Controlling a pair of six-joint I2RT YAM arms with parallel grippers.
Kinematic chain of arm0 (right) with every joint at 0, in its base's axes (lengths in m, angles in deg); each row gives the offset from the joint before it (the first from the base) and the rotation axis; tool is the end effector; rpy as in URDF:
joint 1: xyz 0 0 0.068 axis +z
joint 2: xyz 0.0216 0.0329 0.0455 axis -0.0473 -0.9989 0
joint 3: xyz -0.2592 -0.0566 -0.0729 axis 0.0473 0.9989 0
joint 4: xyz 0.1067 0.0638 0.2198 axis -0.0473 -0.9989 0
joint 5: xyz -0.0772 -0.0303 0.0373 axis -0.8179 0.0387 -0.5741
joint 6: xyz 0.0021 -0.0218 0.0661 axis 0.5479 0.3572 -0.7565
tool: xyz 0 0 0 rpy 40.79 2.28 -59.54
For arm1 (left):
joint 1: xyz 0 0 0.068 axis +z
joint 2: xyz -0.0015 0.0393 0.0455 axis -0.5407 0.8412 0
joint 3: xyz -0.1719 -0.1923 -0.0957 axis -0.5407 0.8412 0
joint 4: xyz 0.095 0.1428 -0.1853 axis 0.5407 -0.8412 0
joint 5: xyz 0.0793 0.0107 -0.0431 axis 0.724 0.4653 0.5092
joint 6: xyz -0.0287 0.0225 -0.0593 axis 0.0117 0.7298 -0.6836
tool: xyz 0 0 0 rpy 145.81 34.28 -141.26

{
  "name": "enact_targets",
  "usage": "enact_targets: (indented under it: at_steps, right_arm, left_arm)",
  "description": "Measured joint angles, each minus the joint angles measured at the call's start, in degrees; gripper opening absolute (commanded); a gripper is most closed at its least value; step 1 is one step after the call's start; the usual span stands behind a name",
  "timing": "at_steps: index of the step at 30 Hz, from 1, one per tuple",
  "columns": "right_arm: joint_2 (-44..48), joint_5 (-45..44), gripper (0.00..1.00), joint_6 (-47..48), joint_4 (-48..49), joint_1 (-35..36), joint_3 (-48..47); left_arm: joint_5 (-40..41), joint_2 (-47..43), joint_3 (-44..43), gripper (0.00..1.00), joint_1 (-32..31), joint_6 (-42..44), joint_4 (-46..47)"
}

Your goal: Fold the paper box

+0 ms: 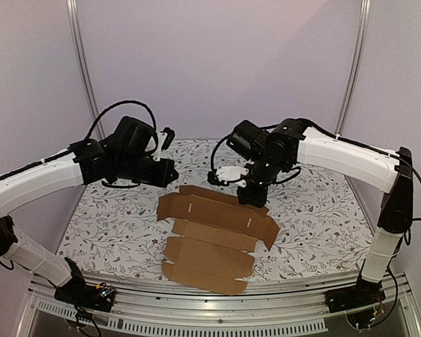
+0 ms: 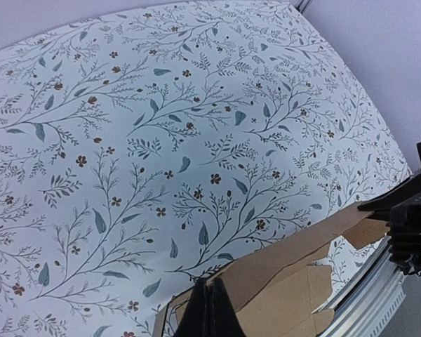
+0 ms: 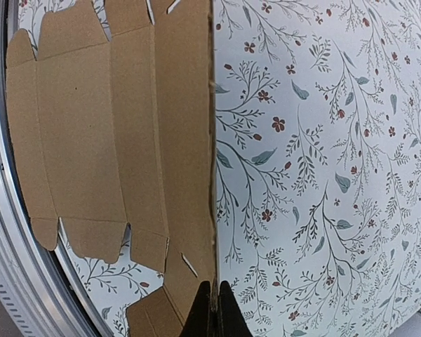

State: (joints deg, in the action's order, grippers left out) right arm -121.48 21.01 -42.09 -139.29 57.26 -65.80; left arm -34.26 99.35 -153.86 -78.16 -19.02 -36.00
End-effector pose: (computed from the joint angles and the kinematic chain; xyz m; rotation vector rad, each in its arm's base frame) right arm 0.2196 0.3058 0.2858 -1.7417 2.1873 0.1005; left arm 0.2175 -0.2163 0.3092 0.3822 2.3201 -0.5688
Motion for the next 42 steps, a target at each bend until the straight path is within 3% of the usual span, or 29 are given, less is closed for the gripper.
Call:
enact_targets:
  at_steps: [17,42]
  right_arm:
    - [0.6,-3.7,0.0,-2.0,2.2,0.9,-0.2]
    - [0.6,-1.5,0.0,-4.3,3.6,2.1,-0.4]
  left_arm:
    - [-10.7,3.1,-0.2,0.0,0.0,-2.5,-0.4]
    - [-12.1,5.8,0.0,0.0,-0.5,-7.8,6.4]
